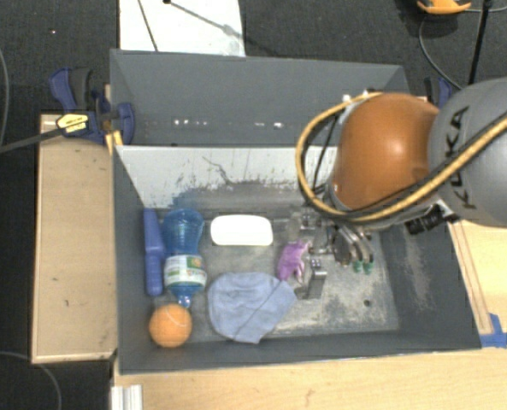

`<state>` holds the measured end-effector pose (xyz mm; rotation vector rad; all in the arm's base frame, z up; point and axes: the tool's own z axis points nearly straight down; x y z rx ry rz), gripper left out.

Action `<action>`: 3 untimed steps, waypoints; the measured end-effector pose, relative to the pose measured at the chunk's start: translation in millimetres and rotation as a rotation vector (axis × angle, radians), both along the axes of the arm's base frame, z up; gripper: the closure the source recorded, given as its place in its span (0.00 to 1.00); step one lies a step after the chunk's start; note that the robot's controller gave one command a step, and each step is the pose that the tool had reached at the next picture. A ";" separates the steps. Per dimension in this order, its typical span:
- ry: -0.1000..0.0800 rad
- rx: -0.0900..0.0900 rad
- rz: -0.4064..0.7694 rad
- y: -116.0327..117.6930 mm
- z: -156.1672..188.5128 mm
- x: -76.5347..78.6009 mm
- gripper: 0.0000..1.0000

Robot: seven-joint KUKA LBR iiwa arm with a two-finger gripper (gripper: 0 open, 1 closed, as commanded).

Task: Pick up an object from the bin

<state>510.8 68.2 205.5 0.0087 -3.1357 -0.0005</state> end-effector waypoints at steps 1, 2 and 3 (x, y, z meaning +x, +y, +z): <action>-0.008 0.001 -0.003 -0.4 4.4 1.6 0.00; -0.015 0.000 0.037 4.8 -6.5 0.7 0.00; -0.014 0.002 0.273 43.3 -87.9 -15.8 0.00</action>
Offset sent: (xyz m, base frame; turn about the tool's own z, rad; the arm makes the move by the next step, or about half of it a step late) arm -0.0252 0.0656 -0.1355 -0.4506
